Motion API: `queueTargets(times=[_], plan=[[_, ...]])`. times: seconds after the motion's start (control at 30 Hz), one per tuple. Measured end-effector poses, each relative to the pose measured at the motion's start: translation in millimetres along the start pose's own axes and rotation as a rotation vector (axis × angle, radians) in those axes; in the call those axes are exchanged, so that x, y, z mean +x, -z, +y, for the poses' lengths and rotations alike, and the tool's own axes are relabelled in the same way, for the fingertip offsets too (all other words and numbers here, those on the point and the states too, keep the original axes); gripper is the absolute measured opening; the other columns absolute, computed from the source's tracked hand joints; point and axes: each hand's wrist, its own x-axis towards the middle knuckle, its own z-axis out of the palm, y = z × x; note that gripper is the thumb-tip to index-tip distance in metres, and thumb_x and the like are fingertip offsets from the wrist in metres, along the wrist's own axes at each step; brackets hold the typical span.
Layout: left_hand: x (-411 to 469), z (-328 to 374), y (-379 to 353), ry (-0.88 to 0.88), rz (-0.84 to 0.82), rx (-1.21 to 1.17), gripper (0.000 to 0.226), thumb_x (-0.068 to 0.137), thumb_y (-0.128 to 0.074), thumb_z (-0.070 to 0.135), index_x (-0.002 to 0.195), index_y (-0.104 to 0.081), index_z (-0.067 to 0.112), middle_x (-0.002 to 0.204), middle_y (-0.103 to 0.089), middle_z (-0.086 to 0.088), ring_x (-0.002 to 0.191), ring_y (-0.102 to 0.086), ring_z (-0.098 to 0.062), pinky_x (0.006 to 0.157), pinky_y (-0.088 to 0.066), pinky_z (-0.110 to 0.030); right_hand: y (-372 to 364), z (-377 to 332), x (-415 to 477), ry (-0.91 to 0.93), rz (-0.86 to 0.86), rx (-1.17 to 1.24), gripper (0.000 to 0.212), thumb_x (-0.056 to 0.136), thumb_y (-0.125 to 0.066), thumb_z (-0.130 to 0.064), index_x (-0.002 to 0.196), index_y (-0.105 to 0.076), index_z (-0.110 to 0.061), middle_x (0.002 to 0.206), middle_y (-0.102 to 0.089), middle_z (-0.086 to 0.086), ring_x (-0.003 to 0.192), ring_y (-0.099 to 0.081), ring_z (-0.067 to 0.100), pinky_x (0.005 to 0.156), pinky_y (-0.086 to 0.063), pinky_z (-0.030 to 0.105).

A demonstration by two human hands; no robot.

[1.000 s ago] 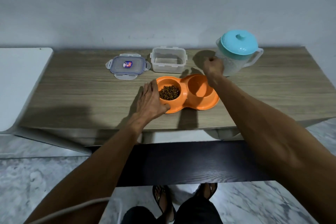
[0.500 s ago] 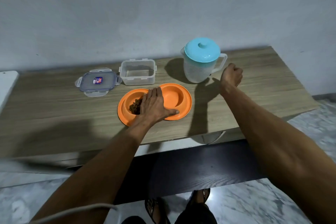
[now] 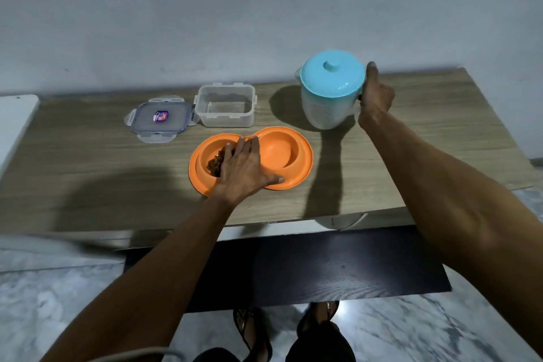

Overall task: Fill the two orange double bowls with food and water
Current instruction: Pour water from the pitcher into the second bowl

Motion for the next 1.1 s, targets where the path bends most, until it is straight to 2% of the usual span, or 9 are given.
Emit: queueTargets(times=[0.13, 0.37, 0.5, 0.63, 0.77, 0.9, 1.0, 1.1], plan=[[0.6, -0.4, 1.1, 0.016, -0.018, -0.032, 0.114, 0.072, -0.065, 0.071, 0.153, -0.015, 0.009, 0.160, -0.022, -0.012, 0.150, -0.012, -0.029, 0.119, -0.003, -0.051, 4.7, -16.0, -19.3, 0.095, -0.022, -0.087, 0.046, 0.081, -0.069, -0.048, 0.056, -0.052, -0.014, 0.059, -0.051, -0.002, 0.057, -0.046, 0.013, 0.060, -0.039, 0.029], [3.2, -3.5, 0.5, 0.013, -0.041, -0.044, 0.114, 0.071, -0.067, 0.069, 0.154, -0.015, 0.009, 0.160, -0.024, -0.011, 0.150, -0.013, -0.028, 0.119, -0.002, -0.053, 8.6, -36.6, -52.2, 0.378, -0.067, -0.350, 0.045, 0.073, -0.065, -0.041, 0.047, -0.037, -0.016, 0.051, -0.033, 0.000, 0.052, -0.030, 0.015, 0.056, -0.032, 0.028], [4.0, -3.8, 0.6, 0.005, -0.038, -0.028, 0.114, 0.071, -0.066, 0.069, 0.153, -0.016, 0.008, 0.160, -0.024, -0.010, 0.151, -0.012, -0.026, 0.120, -0.004, -0.054, 6.7, -46.4, -68.6, 0.563, -0.082, -0.518, 0.046, 0.074, -0.061, -0.041, 0.046, -0.037, -0.012, 0.055, -0.035, 0.011, 0.058, -0.032, 0.019, 0.060, -0.033, 0.031], [5.4, -5.0, -1.2, 0.004, -0.033, -0.036, 0.115, 0.069, -0.068, 0.069, 0.152, -0.020, 0.007, 0.159, -0.026, -0.010, 0.150, -0.013, -0.026, 0.120, -0.005, -0.055, 3.1, -51.7, -84.2, 0.694, -0.111, -0.620, 0.045, 0.077, -0.061, -0.035, 0.046, -0.042, -0.009, 0.044, -0.033, 0.001, 0.047, -0.029, 0.015, 0.057, -0.030, 0.030], [6.4, -4.6, -1.5, 0.006, -0.028, -0.045, 0.115, 0.068, -0.070, 0.068, 0.152, -0.021, 0.007, 0.158, -0.028, -0.012, 0.150, -0.014, -0.027, 0.120, -0.003, -0.055, -3.9, -51.0, -93.6, 0.779, -0.135, -0.671, 0.041, 0.078, -0.060, -0.038, 0.055, -0.056, -0.004, 0.045, -0.040, 0.000, 0.048, -0.035, 0.013, 0.061, -0.035, 0.029], [5.8, -4.5, -1.5, 0.007, -0.033, -0.062, 0.115, 0.069, -0.071, 0.066, 0.153, -0.019, 0.006, 0.160, -0.025, -0.013, 0.151, -0.010, -0.027, 0.120, -0.001, -0.054, -10.4, -51.2, -106.3, 0.854, -0.148, -0.737, 0.040, 0.080, -0.060, -0.036, 0.051, -0.050, -0.010, 0.044, -0.039, -0.004, 0.053, -0.043, 0.018, 0.065, -0.036, 0.029], [6.5, -5.8, -2.5, 0.007, -0.024, -0.076, 0.113, 0.069, -0.071, 0.065, 0.152, -0.022, 0.005, 0.159, -0.026, -0.013, 0.151, -0.011, -0.027, 0.120, -0.001, -0.054, -14.9, -47.9, -113.9, 0.906, -0.146, -0.761, 0.038, 0.080, -0.058, -0.036, 0.053, -0.054, -0.010, 0.046, -0.044, -0.001, 0.056, -0.050, 0.022, 0.071, -0.047, 0.036], [6.2, -6.6, -2.1, -0.003, -0.020, -0.079, 0.109, 0.071, -0.070, 0.062, 0.151, -0.023, 0.003, 0.157, -0.030, -0.013, 0.150, -0.013, -0.027, 0.119, -0.001, -0.054, -18.1, -44.4, -120.8, 0.945, -0.139, -0.792, 0.038, 0.080, -0.059, -0.036, 0.053, -0.055, -0.010, 0.049, -0.047, 0.001, 0.060, -0.054, 0.029, 0.077, -0.048, 0.039]])
